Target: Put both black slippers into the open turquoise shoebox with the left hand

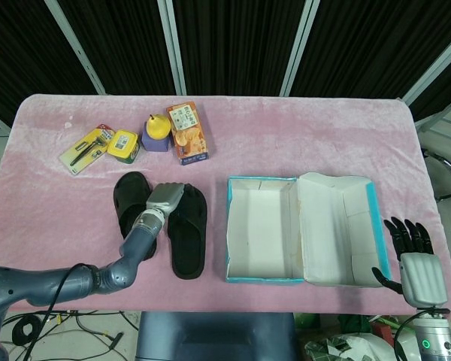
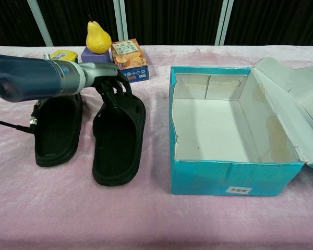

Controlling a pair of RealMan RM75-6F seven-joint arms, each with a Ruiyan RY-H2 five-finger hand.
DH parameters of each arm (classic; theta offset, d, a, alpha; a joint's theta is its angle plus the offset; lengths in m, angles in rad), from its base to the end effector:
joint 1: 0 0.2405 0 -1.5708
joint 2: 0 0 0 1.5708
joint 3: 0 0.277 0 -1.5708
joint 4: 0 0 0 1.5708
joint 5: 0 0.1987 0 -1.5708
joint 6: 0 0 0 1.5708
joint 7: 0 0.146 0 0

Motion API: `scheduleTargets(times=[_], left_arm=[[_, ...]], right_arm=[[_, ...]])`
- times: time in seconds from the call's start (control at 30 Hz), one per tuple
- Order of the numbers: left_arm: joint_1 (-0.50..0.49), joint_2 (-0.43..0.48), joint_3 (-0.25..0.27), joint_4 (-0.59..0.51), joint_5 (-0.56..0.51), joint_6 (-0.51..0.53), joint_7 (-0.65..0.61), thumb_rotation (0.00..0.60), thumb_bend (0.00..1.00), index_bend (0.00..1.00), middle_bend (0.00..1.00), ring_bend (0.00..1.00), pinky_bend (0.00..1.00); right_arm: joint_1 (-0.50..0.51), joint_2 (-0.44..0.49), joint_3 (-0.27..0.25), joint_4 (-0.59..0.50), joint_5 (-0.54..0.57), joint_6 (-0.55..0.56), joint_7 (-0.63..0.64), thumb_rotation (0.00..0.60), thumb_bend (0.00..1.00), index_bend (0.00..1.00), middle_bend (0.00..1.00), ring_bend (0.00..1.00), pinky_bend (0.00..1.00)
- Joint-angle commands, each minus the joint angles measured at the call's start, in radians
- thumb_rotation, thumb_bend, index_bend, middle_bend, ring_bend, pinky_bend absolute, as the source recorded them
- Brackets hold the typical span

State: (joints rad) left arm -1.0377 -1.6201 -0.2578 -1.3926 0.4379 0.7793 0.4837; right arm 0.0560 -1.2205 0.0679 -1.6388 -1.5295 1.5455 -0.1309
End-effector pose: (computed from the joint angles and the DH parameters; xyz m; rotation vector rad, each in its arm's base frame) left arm -0.1097 0.4098 -0.0409 -1.7792 -1.3388 -0.7524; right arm -0.3094 -0.1768 0.1526 1.3500 -0.8534 0.9438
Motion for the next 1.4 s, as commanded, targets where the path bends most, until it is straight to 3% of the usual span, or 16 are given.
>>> scheduleTargets(times=[0.03, 0.2, 0.33, 0.53, 0.7, 0.93, 1.4], left_arm=[[0.123, 0.107, -0.060, -0.081, 0.212, -0.017, -0.227, 0.600, 0.09, 0.41, 0.49, 0.47, 0.54], [0.216, 0.156, -0.138, -0.136, 0.386, -0.044, -0.489, 0.600, 0.09, 0.42, 0.49, 0.47, 0.54], [0.258, 0.142, -0.187, -0.165, 0.517, -0.054, -0.690, 0.600, 0.09, 0.41, 0.49, 0.46, 0.54], [0.247, 0.034, -0.218, -0.153, 0.708, 0.006, -0.893, 0.600, 0.09, 0.41, 0.49, 0.46, 0.54], [0.177, -0.115, -0.231, -0.064, 0.758, 0.102, -0.895, 0.600, 0.09, 0.40, 0.49, 0.46, 0.54], [0.092, -0.225, -0.244, 0.042, 0.762, 0.131, -0.860, 0.600, 0.09, 0.40, 0.49, 0.46, 0.54], [-0.101, -0.374, -0.281, 0.276, 0.644, -0.015, -0.785, 0.600, 0.09, 0.36, 0.48, 0.45, 0.51]], right_arm=[[0.001, 0.002, 0.001, -0.002, -0.002, -0.001, -0.001, 0.600, 0.11, 0.12, 0.06, 0.00, 0.04], [0.005, 0.001, 0.001, -0.005, -0.007, -0.003, -0.006, 0.600, 0.11, 0.12, 0.06, 0.00, 0.04], [0.005, 0.001, 0.001, -0.008, -0.010, -0.002, -0.009, 0.600, 0.11, 0.12, 0.06, 0.00, 0.04], [-0.004, 0.005, -0.001, -0.007, -0.009, 0.010, -0.004, 0.600, 0.11, 0.12, 0.06, 0.00, 0.04], [-0.010, 0.008, -0.001, -0.003, -0.007, 0.015, 0.008, 0.600, 0.11, 0.12, 0.06, 0.00, 0.04], [-0.011, 0.008, 0.000, 0.005, -0.003, 0.013, 0.019, 0.600, 0.11, 0.12, 0.06, 0.00, 0.04], [-0.020, 0.019, -0.001, 0.006, 0.006, 0.015, 0.050, 0.600, 0.11, 0.12, 0.06, 0.00, 0.04]])
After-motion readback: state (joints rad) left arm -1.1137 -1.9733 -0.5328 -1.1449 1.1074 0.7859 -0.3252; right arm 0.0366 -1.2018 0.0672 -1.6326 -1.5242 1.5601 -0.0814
